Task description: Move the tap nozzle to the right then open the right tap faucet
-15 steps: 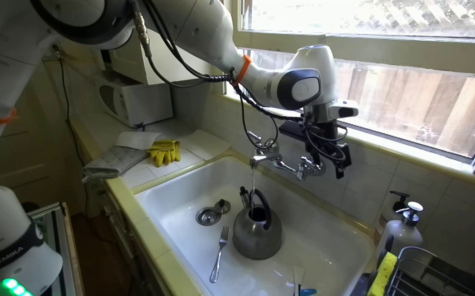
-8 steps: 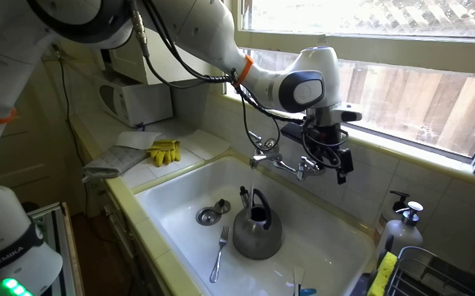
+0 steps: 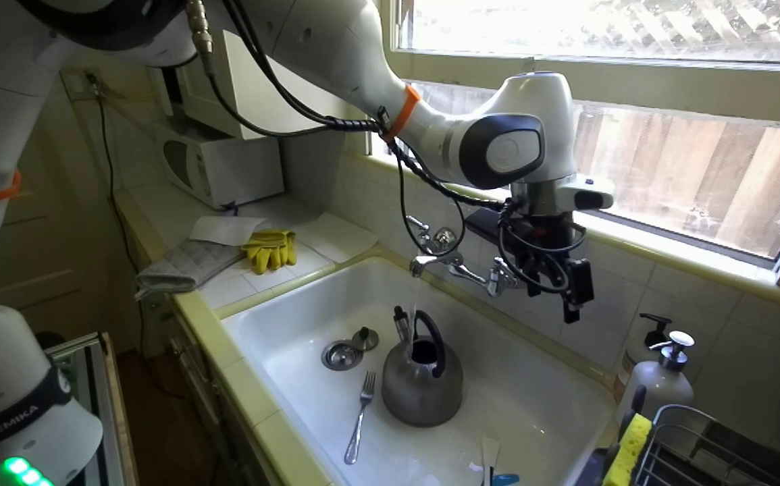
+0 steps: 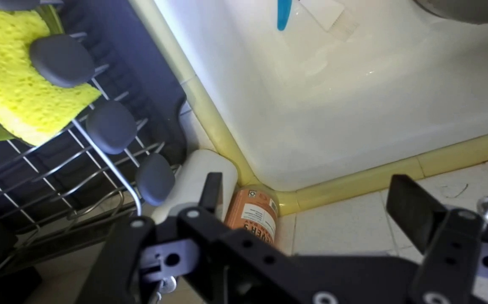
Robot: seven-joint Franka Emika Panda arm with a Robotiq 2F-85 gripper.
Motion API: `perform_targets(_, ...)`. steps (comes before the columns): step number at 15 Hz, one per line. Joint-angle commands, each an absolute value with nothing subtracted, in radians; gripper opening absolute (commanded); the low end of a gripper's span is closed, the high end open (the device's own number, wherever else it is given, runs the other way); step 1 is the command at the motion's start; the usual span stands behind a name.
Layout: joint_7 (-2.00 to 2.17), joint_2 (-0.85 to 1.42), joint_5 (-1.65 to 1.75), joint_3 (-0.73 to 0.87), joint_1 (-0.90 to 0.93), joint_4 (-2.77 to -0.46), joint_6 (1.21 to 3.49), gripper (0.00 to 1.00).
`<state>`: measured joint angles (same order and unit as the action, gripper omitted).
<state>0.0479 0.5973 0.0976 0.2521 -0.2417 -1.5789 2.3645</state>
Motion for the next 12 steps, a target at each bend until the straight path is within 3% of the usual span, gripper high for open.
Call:
perform_targets(1, -0.003, 0.527, 0.069, 0.216, -0.264, -1.661, 2.34, 1.0)
perform_targets(12, -0.036, 0.534, -0.076, 0.139, -0.29, -1.696, 2.366, 1.0)
